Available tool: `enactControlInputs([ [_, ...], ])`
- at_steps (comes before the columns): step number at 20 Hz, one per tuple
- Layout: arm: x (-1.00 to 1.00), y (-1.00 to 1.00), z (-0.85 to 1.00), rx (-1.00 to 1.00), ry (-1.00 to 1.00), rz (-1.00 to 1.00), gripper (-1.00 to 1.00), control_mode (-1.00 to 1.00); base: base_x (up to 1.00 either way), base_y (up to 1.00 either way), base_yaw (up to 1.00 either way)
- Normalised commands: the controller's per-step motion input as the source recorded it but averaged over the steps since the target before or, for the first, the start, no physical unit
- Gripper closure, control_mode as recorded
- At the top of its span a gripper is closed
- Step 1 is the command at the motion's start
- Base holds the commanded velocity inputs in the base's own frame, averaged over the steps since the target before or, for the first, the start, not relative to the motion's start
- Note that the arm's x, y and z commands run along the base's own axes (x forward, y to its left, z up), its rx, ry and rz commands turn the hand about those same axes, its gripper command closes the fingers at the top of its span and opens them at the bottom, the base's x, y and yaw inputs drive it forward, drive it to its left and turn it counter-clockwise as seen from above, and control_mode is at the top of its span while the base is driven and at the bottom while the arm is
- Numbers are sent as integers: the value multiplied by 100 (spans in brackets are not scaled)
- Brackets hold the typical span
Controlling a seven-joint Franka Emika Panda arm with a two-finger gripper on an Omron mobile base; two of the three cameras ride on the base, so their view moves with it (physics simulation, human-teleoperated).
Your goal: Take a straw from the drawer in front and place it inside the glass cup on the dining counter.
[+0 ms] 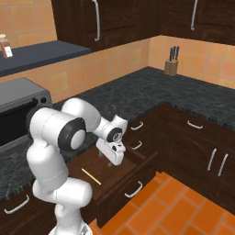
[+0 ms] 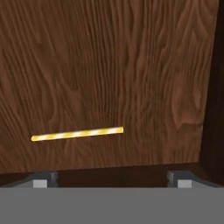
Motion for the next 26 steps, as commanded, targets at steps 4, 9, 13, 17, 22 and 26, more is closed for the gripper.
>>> enactControlInputs([
  [4, 0, 1, -37, 0, 0, 0, -100, -100, 0, 0, 0],
  [9, 0, 0, -33, 0, 0, 0, -100, -100, 0, 0, 0],
  [13, -4, -2, -37, -1, -1, 0, -100, -100, 0, 0, 0],
  [17, -20, -17, -32, 0, -2, 0, -100, -100, 0, 0, 0],
  [22, -36, -44, -16, 0, -1, 6, -100, -100, 0, 0, 0],
  [26, -39, -50, -12, 0, 0, 7, -100, -100, 0, 0, 0],
])
